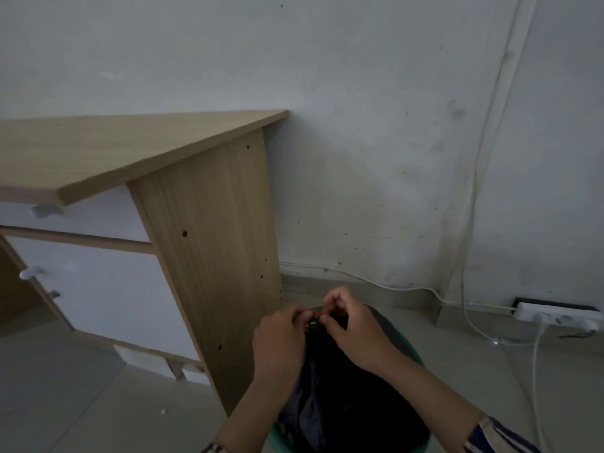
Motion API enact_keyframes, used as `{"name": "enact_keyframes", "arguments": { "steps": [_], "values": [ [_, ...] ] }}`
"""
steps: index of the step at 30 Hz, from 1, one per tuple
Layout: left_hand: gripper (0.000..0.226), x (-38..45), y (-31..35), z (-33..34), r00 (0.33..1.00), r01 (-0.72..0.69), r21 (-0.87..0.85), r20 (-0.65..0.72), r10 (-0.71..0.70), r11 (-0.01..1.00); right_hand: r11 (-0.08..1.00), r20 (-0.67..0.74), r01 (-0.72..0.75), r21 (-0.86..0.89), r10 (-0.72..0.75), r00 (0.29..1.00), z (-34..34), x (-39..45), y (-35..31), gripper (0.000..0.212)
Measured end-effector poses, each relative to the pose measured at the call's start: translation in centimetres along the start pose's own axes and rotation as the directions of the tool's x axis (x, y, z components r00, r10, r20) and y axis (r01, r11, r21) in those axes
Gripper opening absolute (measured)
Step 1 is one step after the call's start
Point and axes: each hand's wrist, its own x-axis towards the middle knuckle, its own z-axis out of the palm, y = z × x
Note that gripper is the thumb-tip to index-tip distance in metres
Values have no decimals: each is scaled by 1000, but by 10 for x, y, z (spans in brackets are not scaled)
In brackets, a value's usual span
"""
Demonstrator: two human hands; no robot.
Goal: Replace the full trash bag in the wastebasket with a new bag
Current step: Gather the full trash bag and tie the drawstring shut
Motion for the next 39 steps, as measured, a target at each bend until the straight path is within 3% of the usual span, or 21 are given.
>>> {"name": "enact_keyframes", "arguments": {
  "steps": [4,8,11,13,16,19,25,29,32,35,39],
  "values": [
    [29,0,0,1,985,-142,169,121,123,975,1000,-10,23,-16,-23,1000,-3,2,1,33],
    [25,7,-5,2,977,-123,100,187,103,987,996,-10,53,-65,-54,998,-5,5,1,37],
    [22,16,-4,-1,948,95,-244,317,-13,965,995,-26,61,-79,-64,998,-6,7,0,36],
    [23,17,2,-6,901,310,-469,424,-97,827,994,-53,69,-82,-73,996,-5,7,-2,34],
    [26,19,5,-8,849,467,-579,506,-155,668,993,-95,107,-39,-111,989,-1,2,-6,29],
    [26,21,5,-8,837,508,-611,517,-179,608,993,-79,111,41,-107,991,1,-3,-10,31],
    [21,19,7,-16,860,472,-632,484,-163,615,997,-103,73,-11,-74,992,2,2,-14,41],
    [19,20,3,-10,939,298,-584,323,-121,755,989,-174,63,134,-39,984,-1,3,-19,42],
    [22,18,5,-7,966,178,-513,255,-49,840,958,-136,14,285,26,990,-3,10,-23,44],
    [19,20,7,-7,978,57,-383,207,26,922,953,-89,-24,303,54,995,-8,15,-27,46],
    [19,24,4,-9,985,-13,-283,160,61,959,946,39,-105,308,98,994,-18,18,-33,39]
  ]
}}
